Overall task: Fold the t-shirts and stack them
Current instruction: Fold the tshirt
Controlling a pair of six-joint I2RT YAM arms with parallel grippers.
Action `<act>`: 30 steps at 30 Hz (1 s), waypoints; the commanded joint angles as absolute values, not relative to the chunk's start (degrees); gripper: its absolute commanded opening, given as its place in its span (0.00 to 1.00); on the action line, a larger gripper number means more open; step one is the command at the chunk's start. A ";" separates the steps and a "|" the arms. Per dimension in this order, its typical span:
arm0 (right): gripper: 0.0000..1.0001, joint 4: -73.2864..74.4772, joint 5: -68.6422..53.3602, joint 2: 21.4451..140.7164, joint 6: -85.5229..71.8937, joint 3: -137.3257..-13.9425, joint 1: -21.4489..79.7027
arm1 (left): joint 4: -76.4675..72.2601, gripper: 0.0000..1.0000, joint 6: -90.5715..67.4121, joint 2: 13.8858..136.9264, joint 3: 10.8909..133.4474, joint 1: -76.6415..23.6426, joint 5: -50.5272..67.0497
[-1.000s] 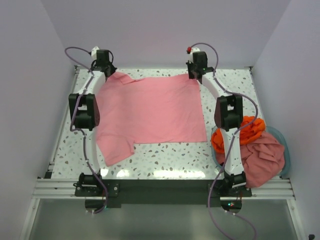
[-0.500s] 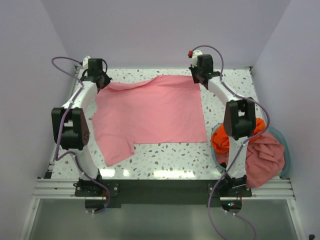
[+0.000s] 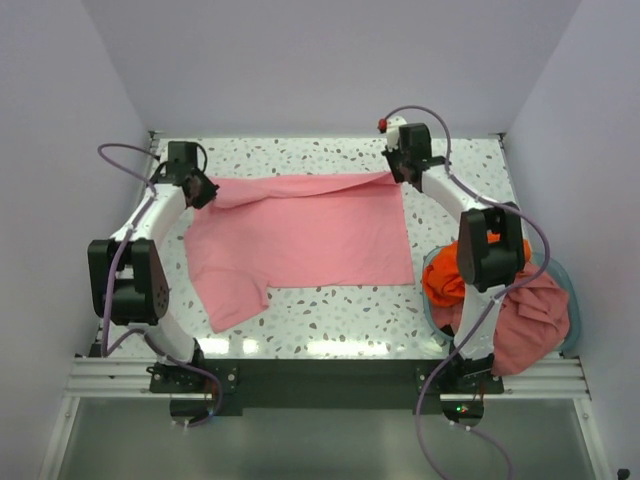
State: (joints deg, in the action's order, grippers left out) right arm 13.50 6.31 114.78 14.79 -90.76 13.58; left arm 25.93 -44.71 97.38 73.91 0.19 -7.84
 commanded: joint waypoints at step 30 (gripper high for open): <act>0.77 14.41 11.52 100.03 10.55 -73.56 14.24 | 37.09 1.00 -43.24 80.60 58.09 5.45 -3.60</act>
State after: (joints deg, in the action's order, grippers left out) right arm 13.67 9.93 105.84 12.27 -73.56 13.80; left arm 34.96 -42.78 85.30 55.94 5.23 -1.43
